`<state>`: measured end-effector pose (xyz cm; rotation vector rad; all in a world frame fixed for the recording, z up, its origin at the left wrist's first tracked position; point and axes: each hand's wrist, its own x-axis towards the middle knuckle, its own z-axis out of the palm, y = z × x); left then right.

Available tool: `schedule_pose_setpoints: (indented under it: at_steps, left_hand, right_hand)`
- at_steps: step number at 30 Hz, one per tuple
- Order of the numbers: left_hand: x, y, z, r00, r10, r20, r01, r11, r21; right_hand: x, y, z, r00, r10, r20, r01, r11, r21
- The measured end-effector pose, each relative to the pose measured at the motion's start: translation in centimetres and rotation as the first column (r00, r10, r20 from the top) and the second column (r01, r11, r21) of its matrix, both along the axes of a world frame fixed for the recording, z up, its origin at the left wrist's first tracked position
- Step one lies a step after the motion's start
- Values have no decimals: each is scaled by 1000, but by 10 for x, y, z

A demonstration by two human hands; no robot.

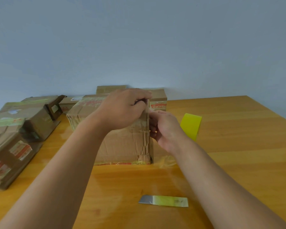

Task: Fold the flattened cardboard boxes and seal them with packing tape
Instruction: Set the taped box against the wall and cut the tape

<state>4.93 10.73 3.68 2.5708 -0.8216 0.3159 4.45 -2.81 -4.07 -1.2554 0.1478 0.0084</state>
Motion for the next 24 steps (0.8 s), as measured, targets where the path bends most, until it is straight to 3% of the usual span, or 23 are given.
schedule_pose_setpoints:
  at_steps: [9, 12, 14, 16, 20, 24]
  left_hand:
    - [1, 0, 1, 1000, -5, 4, 5, 1000, -3]
    - [-1, 0, 2, 1000, 1, -2, -1, 1000, -17]
    - [-2, -1, 3, 1000, 5, -8, -5, 1000, -22]
    - [-3, 0, 3, 1000, 10, -25, -11, 1000, -28]
    - [0, 3, 1, 1000, 24, -12, -24, 999, -36]
    - [2, 1, 2, 996, 76, -49, -76, 997, -7]
  right_hand:
    - [2, -3, -7, 986, 48, -157, -27, 991, 130]
    - [0, -1, -12, 987, -44, -152, 59, 993, 100]
    - [-3, 1, -8, 977, -215, -10, 214, 975, -62]
    - [-6, 3, -2, 912, -332, 243, 382, 902, -203]
    - [-26, 15, -2, 843, -133, 521, 349, 872, -343]
    - [-38, 24, -8, 862, -5, 506, 323, 775, -543]
